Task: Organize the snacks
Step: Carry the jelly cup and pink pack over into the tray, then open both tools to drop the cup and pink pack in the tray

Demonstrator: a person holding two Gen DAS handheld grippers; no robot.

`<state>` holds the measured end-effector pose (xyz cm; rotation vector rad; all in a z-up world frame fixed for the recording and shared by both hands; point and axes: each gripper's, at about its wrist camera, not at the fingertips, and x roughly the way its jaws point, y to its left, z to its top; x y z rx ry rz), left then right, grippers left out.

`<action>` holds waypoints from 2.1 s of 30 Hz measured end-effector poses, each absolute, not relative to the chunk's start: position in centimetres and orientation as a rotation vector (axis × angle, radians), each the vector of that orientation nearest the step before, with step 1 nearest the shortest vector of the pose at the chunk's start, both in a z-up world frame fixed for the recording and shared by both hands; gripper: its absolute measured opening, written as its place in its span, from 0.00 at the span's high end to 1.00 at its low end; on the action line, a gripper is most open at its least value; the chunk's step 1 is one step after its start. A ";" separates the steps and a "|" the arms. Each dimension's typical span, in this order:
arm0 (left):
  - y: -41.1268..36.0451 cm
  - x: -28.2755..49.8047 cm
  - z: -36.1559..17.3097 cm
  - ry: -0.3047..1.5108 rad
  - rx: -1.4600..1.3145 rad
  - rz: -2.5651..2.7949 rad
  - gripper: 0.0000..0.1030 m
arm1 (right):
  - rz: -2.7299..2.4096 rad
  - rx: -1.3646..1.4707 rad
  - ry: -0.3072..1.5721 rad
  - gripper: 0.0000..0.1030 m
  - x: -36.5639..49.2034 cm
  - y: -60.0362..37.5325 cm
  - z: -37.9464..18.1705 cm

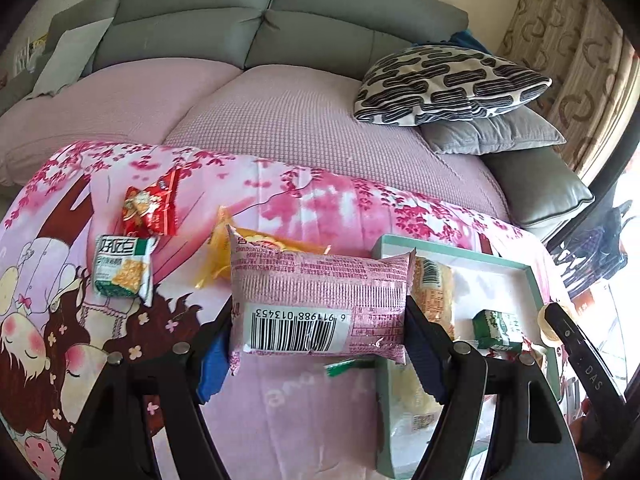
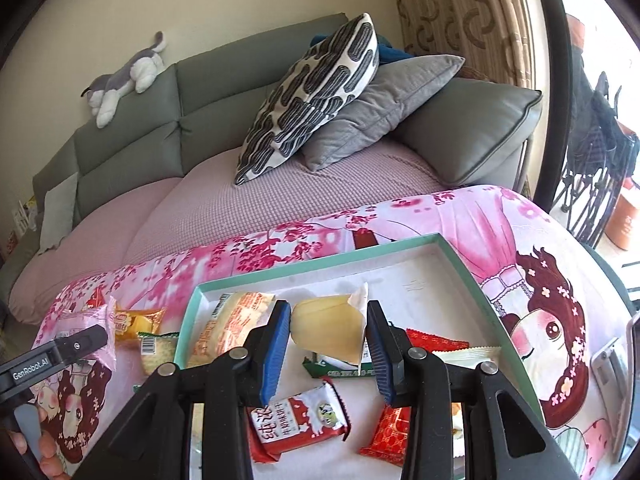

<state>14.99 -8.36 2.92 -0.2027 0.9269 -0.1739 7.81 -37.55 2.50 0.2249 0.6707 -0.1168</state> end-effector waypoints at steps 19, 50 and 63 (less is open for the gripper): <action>-22.6 18.6 1.9 0.976 -0.041 -0.411 0.25 | -0.269 0.287 0.724 0.61 9.7 -43.2 -1.7; -23.3 17.9 2.2 0.979 -0.016 -0.389 0.19 | -0.285 0.226 0.790 0.27 9.6 -42.4 -1.3; -16.4 15.5 2.3 0.939 -0.079 -0.244 0.07 | -0.257 0.177 0.820 0.24 7.6 -39.9 -0.1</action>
